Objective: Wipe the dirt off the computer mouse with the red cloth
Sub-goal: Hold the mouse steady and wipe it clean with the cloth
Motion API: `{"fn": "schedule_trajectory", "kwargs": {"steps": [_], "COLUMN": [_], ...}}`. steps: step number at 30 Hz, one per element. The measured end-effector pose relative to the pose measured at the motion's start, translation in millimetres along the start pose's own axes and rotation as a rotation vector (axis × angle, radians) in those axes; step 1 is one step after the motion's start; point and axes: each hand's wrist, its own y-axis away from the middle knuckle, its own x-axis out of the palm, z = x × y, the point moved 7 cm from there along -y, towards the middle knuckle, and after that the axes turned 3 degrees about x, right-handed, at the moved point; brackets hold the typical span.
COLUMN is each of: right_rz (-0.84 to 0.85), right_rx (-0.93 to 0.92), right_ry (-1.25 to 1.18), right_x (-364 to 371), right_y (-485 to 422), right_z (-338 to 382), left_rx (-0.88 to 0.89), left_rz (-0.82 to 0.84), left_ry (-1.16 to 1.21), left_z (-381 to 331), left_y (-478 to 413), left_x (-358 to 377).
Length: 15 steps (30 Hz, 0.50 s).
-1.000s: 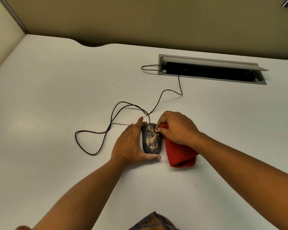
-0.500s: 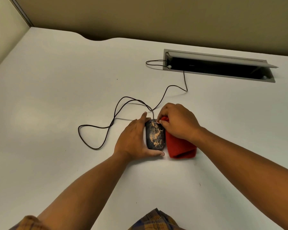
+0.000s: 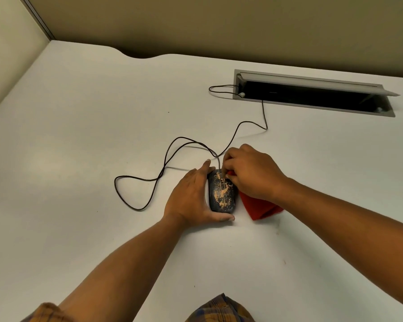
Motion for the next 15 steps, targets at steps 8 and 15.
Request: {"fn": "schedule_trajectory", "kwargs": {"steps": [8, 15], "right_rz": [-0.028, 0.014], "right_rx": [-0.041, -0.075], "right_ry": [0.007, 0.035], "right_x": [-3.8, -0.7], "right_y": [2.1, 11.9], "right_z": [-2.7, -5.4], "left_rx": [0.007, -0.003], "left_rz": [-0.007, 0.002], "left_ry": [-0.009, -0.023], "left_z": [-1.7, -1.2], "left_y": [-0.1, 0.5], "left_x": [-1.6, -1.0]}}
